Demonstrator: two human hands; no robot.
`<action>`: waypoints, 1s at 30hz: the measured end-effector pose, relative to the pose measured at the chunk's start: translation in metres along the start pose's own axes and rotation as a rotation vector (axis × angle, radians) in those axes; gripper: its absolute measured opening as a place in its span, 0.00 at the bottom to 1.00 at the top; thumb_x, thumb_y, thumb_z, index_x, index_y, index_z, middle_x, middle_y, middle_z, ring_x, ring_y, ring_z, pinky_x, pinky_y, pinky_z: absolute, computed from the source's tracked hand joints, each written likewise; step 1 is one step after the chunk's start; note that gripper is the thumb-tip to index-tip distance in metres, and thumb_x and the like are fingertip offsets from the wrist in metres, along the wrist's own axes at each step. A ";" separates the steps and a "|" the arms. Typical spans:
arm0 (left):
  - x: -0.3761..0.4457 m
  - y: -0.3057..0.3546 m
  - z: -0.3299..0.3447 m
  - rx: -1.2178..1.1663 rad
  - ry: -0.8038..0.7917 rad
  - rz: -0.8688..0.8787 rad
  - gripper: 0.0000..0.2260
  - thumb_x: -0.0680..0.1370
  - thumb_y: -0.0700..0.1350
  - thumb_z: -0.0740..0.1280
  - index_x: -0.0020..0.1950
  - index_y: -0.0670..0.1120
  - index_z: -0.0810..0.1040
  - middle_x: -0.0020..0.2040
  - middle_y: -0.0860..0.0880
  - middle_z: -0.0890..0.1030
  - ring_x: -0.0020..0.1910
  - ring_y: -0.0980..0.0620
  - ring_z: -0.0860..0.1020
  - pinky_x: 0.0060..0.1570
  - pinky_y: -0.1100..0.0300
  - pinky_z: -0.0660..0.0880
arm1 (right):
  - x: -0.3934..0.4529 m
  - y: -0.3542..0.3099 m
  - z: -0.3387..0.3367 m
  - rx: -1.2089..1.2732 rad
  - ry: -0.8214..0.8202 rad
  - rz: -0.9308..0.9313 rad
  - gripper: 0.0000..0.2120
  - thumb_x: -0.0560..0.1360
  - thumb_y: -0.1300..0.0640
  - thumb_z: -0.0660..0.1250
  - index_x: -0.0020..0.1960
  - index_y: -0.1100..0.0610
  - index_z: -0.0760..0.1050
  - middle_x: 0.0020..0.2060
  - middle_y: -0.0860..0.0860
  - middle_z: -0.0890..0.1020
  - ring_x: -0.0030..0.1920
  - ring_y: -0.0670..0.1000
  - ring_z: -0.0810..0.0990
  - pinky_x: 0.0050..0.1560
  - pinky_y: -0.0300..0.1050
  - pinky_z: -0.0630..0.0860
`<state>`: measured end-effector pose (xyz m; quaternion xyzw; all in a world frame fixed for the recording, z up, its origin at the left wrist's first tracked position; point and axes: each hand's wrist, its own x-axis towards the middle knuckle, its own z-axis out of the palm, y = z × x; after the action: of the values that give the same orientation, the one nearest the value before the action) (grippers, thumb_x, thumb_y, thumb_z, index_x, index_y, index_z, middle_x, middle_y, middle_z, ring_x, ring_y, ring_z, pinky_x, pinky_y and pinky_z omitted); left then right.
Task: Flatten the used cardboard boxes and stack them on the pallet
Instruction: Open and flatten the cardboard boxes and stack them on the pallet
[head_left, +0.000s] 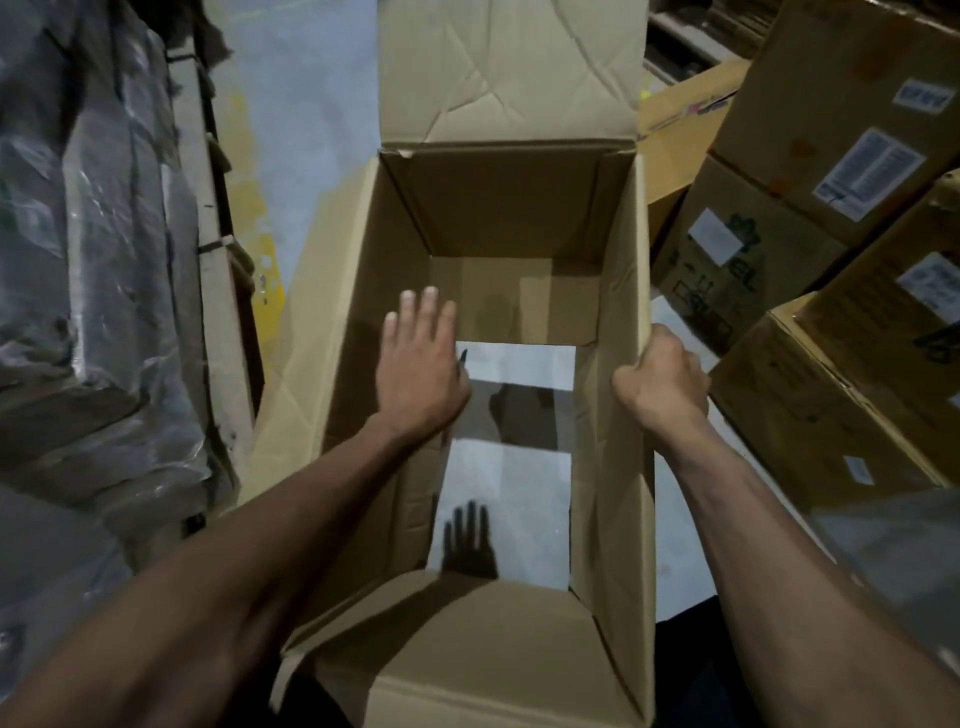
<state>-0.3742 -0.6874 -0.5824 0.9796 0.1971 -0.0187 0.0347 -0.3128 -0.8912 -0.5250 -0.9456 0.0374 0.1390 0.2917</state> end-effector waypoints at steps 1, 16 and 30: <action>0.012 0.010 0.010 -0.032 -0.062 0.040 0.30 0.83 0.53 0.57 0.82 0.46 0.49 0.82 0.44 0.46 0.81 0.42 0.44 0.77 0.46 0.43 | 0.000 -0.001 0.000 -0.008 0.000 -0.016 0.19 0.80 0.60 0.66 0.70 0.57 0.68 0.59 0.58 0.77 0.54 0.59 0.75 0.47 0.50 0.71; 0.144 0.053 0.099 0.041 -0.662 -0.010 0.25 0.84 0.48 0.59 0.79 0.40 0.61 0.76 0.38 0.66 0.75 0.39 0.63 0.74 0.50 0.59 | 0.012 -0.007 0.003 -0.003 -0.097 -0.117 0.21 0.80 0.57 0.65 0.71 0.51 0.66 0.53 0.51 0.76 0.46 0.50 0.70 0.45 0.44 0.71; 0.072 0.029 0.038 0.204 -0.255 0.162 0.28 0.83 0.58 0.54 0.80 0.48 0.57 0.82 0.44 0.46 0.81 0.42 0.42 0.77 0.43 0.41 | 0.026 -0.011 0.007 -0.015 -0.031 0.011 0.17 0.79 0.59 0.66 0.67 0.54 0.70 0.53 0.56 0.77 0.56 0.61 0.77 0.51 0.53 0.77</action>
<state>-0.2972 -0.6893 -0.6223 0.9803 0.1088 -0.1600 -0.0386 -0.2876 -0.8783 -0.5319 -0.9453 0.0370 0.1556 0.2842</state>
